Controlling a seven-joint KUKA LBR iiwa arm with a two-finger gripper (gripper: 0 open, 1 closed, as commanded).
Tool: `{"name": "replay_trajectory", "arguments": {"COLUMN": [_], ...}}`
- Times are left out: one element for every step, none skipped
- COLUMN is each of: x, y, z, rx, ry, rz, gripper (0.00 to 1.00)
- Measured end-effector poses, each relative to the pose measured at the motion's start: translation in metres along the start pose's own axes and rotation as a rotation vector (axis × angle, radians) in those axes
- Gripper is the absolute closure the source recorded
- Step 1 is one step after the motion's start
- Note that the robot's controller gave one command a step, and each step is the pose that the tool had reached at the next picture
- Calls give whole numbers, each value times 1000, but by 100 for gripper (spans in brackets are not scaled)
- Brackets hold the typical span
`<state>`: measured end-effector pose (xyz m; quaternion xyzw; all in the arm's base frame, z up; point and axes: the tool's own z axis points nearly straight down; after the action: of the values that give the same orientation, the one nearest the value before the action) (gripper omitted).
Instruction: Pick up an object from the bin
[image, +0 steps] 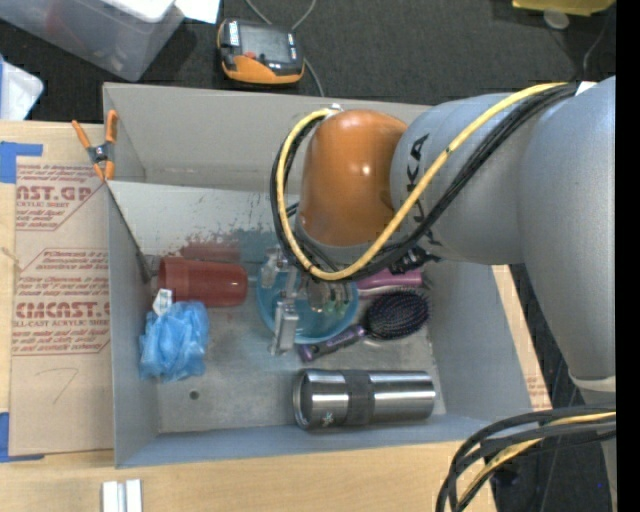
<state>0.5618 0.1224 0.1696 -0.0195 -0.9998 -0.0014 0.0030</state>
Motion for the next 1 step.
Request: {"name": "replay_trajectory", "arguments": {"x": [-7], "y": [-14], "z": [6], "rx": [-4], "ry": [-18], "rz": [-94], "gripper": [0]}}
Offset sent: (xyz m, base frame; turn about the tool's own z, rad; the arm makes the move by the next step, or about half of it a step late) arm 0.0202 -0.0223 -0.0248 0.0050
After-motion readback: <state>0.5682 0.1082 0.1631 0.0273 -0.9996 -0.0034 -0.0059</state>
